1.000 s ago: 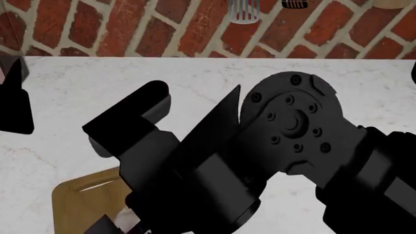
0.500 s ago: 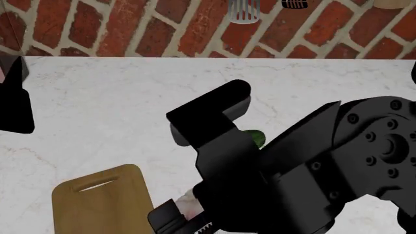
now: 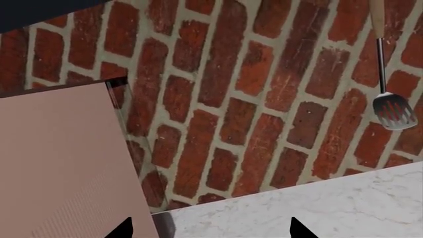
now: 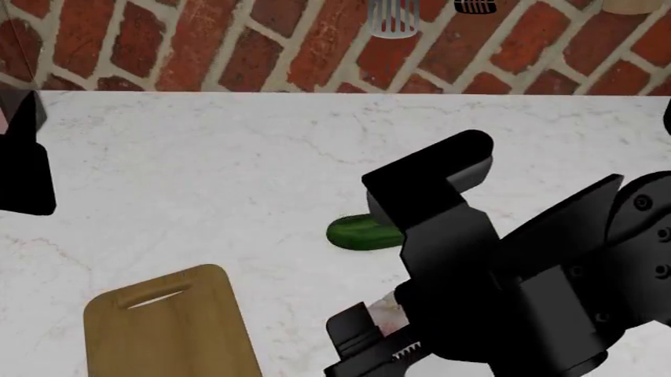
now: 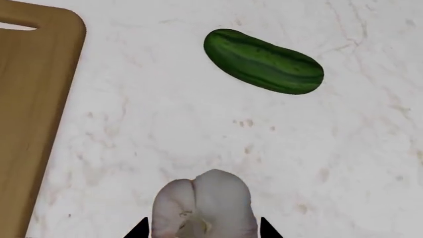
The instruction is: Clear the non-vegetable object off the cutting board and place the vegetables onto it.
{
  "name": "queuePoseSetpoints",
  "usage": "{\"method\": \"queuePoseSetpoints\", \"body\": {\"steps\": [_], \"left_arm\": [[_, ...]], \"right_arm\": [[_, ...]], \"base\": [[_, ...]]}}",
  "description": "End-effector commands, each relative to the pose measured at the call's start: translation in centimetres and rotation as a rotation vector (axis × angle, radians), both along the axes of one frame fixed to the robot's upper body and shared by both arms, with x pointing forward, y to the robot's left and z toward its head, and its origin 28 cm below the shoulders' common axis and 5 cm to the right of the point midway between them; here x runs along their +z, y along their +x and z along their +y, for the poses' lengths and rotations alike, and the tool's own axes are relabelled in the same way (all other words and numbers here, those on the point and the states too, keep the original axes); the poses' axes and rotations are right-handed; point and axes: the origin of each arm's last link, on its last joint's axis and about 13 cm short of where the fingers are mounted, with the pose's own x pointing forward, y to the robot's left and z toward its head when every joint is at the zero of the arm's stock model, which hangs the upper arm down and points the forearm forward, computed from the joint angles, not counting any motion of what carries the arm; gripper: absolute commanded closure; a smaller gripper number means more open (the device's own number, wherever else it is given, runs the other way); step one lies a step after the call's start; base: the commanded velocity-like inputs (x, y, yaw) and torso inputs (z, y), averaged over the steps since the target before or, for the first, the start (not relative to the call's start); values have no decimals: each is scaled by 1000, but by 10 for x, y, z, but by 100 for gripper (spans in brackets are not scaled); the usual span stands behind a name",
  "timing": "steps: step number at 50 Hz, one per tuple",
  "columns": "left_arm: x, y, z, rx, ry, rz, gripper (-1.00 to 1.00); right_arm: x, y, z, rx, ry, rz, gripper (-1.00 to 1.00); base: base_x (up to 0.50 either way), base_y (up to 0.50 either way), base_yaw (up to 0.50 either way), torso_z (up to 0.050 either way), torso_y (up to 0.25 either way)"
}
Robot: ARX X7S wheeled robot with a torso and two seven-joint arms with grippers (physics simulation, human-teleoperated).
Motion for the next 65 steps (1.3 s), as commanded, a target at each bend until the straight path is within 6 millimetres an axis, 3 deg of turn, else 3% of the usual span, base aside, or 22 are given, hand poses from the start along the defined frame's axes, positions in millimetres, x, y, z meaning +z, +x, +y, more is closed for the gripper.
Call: {"method": "queuePoseSetpoints", "body": {"steps": [1,14,15,25,29,36,43,48,49,50,51,54,56,57,59,60,65], "left_arm": [[9,3,3,-1,-19,-20,-100],[9,3,3,14,-18,-26,-100],[9,3,3,15,-16,-25,-100],[9,3,3,15,-21,-27,-100],[9,3,3,16,-22,-31,-100],[9,4,3,16,-27,-38,-100],[9,4,3,14,-26,-43,-100],[9,4,3,14,-27,-40,-100],[9,4,3,14,-27,-40,-100],[9,4,3,15,-26,-41,-100],[9,4,3,15,-26,-41,-100],[9,4,3,14,-26,-43,-100],[9,4,3,14,-27,-41,-100],[9,4,3,15,-27,-40,-100],[9,4,3,16,-28,-41,-100],[9,4,3,15,-28,-41,-100],[9,4,3,10,-29,-41,-100]], "right_arm": [[-6,6,-2,1,4,-10,100],[-20,14,1,-4,3,13,100],[-20,13,1,-1,4,16,-100],[1,10,-2,-1,-28,-43,-100],[21,-2,-3,27,-24,-81,-100],[49,-9,-5,17,10,-127,-100],[77,-11,2,113,27,-203,-100],[86,-6,6,230,21,-341,-100],[87,-7,8,182,123,-556,-100],[86,0,9,134,57,-381,-100],[89,-2,9,158,154,-409,-100],[95,0,4,183,53,-399,-100],[102,-4,1,297,5,-411,-100],[109,-1,0,254,0,-450,-100],[107,-4,6,438,-256,-549,-100],[113,3,-1,404,-274,-547,-100],[125,19,4,484,-371,-555,-100]], "base": [[0,0,0,0,0],[0,0,0,0,0],[0,0,0,0,0],[0,0,0,0,0],[0,0,0,0,0],[0,0,0,0,0],[0,0,0,0,0],[0,0,0,0,0],[0,0,0,0,0],[0,0,0,0,0],[0,0,0,0,0],[0,0,0,0,0],[0,0,0,0,0],[0,0,0,0,0],[0,0,0,0,0],[0,0,0,0,0],[0,0,0,0,0]]}}
